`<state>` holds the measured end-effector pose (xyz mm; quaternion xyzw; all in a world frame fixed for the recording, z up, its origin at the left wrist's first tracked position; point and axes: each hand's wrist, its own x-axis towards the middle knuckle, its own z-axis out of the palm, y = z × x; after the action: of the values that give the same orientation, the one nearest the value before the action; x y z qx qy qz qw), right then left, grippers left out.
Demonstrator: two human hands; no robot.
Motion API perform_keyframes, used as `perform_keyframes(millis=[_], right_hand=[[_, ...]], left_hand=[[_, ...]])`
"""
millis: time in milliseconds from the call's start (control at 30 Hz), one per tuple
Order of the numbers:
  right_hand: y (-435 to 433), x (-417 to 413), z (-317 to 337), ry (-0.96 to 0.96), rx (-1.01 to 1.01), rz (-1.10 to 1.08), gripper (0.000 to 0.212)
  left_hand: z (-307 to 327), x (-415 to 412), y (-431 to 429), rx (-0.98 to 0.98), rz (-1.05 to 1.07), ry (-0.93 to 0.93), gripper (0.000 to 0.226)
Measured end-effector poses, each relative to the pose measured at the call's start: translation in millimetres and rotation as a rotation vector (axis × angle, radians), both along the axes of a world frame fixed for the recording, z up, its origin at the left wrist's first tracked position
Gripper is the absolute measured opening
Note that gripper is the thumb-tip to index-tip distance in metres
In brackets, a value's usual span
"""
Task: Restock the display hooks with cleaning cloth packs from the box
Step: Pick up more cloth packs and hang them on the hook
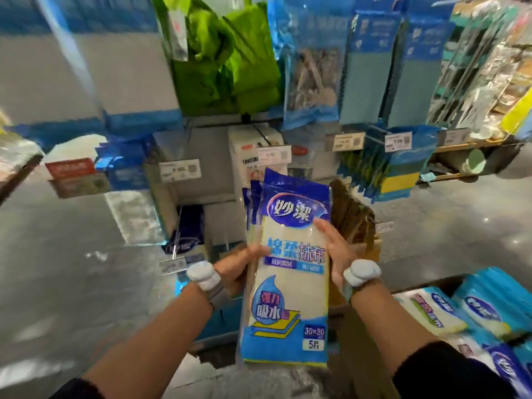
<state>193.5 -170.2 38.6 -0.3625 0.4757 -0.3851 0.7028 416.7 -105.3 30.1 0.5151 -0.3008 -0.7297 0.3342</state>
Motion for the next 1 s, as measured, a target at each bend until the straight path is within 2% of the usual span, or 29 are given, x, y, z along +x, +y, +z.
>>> perform_keyframes(millis=[67,133,200,267,300,367,400,500,567,733,900,1000], right_hand=[[10.2,34.2,5.8,-0.088,0.044,0.022,0.026],[14.4,57.5,6.3,-0.103,0.055,0.052,0.029],[21.5,87.7,6.8,-0.08,0.033,0.07,0.041],[28.8,115.1,6.4,-0.065,-0.011,0.072,0.049],[35.0,131.6,7.3,-0.068,-0.045,0.092,0.048],[47.5,158.4,2.5,-0.061,-0.122,0.121,0.042],[54.0,172.0,2.7,-0.053,-0.125,0.128,0.038],[67.1,209.3,-3.3,-0.083,-0.066,0.166,0.042],[71.8,221.8,-4.8,-0.09,-0.045,0.196,0.043],[73.5,255.7,-1.2,0.021,-0.06,0.227,0.043],[41.4,274.6,-1.7,0.182,-0.244,0.056,0.031],[23.6,279.9,-17.2,0.156,-0.13,0.129,0.031]], left_hand=[[-2.9,31.4,10.1,-0.041,0.044,0.024,0.104],[-3.8,50.2,17.0,-0.074,0.11,0.036,0.106],[4.3,74.7,25.6,-0.143,0.222,0.038,0.093],[12.5,104.1,26.0,-0.22,0.434,0.074,0.067],[15.5,121.1,25.8,-0.243,0.536,0.079,0.068],[21.8,149.6,28.1,-0.282,0.627,0.04,0.086],[23.9,162.5,31.5,-0.301,0.652,0.021,0.079],[19.7,196.4,41.6,-0.261,0.683,-0.063,0.037],[17.5,208.0,45.1,-0.213,0.71,-0.131,0.026],[4.6,245.9,50.5,-0.171,0.783,-0.332,0.027],[-5.4,257.3,50.7,-0.163,0.708,-0.451,0.057],[-7.1,258.4,49.4,-0.177,0.716,-0.505,0.049]])
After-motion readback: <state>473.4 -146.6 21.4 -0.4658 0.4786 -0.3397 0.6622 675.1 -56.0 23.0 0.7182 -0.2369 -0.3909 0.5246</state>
